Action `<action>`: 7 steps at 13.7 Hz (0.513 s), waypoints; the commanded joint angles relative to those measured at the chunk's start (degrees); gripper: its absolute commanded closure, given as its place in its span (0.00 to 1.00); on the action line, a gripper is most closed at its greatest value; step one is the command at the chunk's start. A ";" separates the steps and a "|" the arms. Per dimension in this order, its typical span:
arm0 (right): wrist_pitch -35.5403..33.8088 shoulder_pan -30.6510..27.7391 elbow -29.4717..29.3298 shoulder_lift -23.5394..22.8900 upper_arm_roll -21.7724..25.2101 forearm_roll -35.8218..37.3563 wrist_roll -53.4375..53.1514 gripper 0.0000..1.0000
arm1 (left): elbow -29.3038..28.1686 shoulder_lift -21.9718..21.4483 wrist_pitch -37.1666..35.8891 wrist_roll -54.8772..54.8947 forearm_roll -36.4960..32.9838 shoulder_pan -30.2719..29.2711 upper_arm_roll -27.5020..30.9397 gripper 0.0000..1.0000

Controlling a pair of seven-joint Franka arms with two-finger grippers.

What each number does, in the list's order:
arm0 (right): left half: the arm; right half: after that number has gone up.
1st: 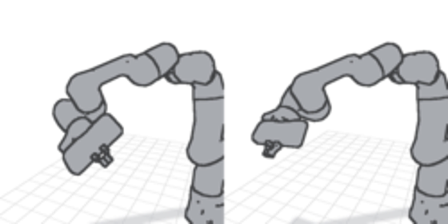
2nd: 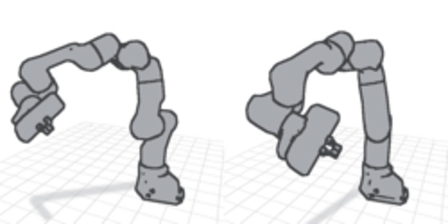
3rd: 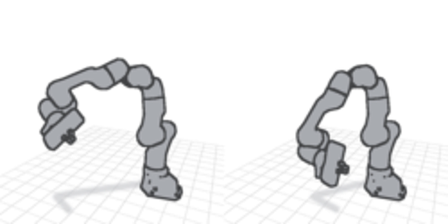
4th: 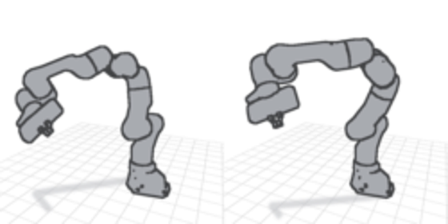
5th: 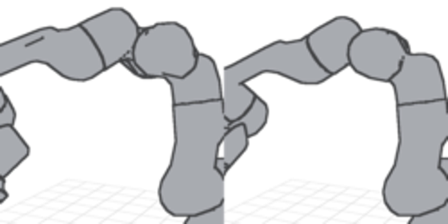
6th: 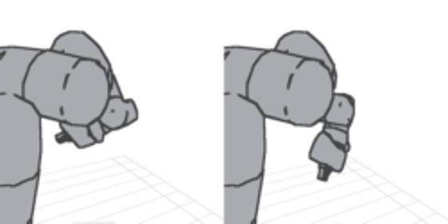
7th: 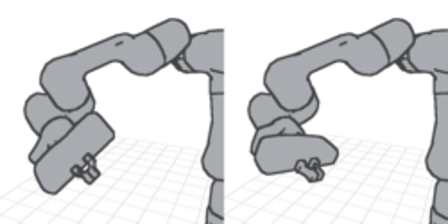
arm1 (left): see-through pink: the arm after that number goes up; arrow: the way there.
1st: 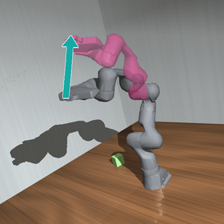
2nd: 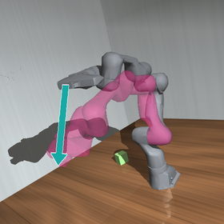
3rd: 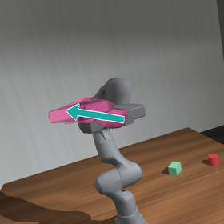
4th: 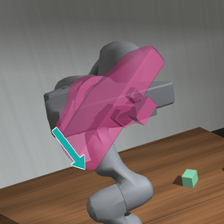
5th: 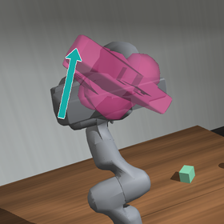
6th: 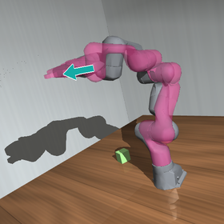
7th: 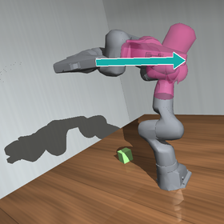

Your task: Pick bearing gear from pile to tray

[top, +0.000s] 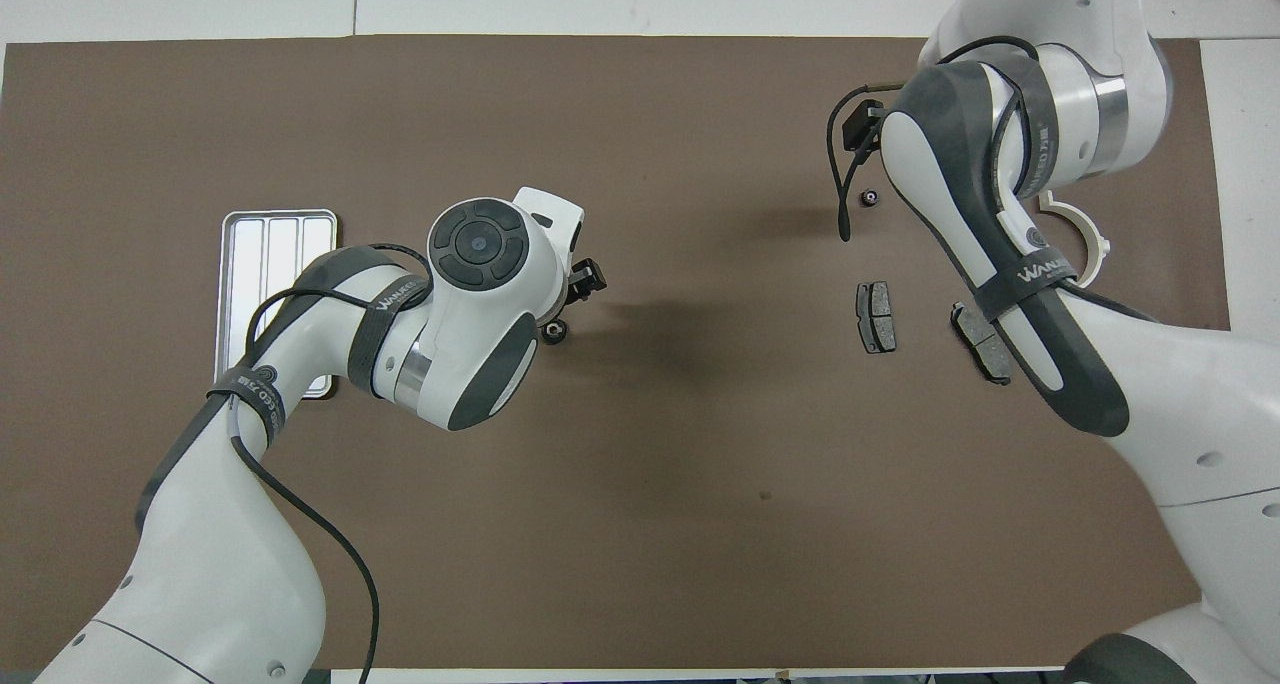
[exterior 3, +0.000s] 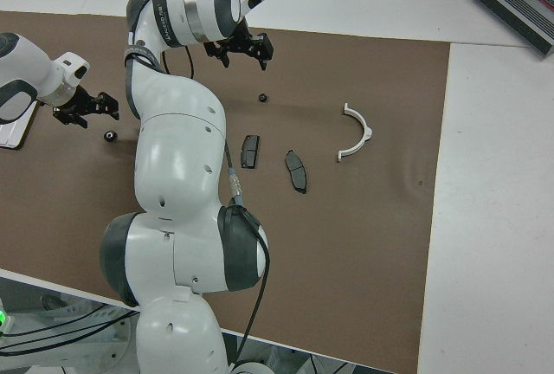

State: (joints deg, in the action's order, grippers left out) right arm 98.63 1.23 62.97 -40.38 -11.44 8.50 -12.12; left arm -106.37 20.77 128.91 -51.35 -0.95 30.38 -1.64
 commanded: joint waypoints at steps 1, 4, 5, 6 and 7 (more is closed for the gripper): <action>0.86 -1.41 1.89 -0.93 -0.86 0.38 0.96 0.00 | -4.20 -1.87 2.75 -1.12 -0.99 0.65 0.67 0.00; 2.52 -2.11 2.25 -3.04 -0.86 0.56 0.70 0.00 | -4.90 -1.96 2.84 -1.65 -0.99 0.65 0.59 0.00; 3.58 -2.11 2.33 -3.48 -0.86 0.47 0.43 0.00 | -4.90 -1.96 3.36 -3.22 -0.99 0.65 0.59 0.02; 4.11 -2.11 2.33 -4.44 -0.86 0.73 0.34 0.00 | -4.90 -1.87 3.71 -3.58 -0.99 0.65 0.59 0.04; 4.90 -2.11 2.33 -5.23 -0.86 1.25 0.26 0.00 | -4.99 -1.79 3.98 -3.67 -0.99 0.65 0.59 0.05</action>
State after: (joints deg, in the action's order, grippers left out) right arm 101.62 -0.04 64.73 -44.46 -11.42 8.55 -12.01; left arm -108.95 20.71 131.09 -53.10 -0.95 30.39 -1.55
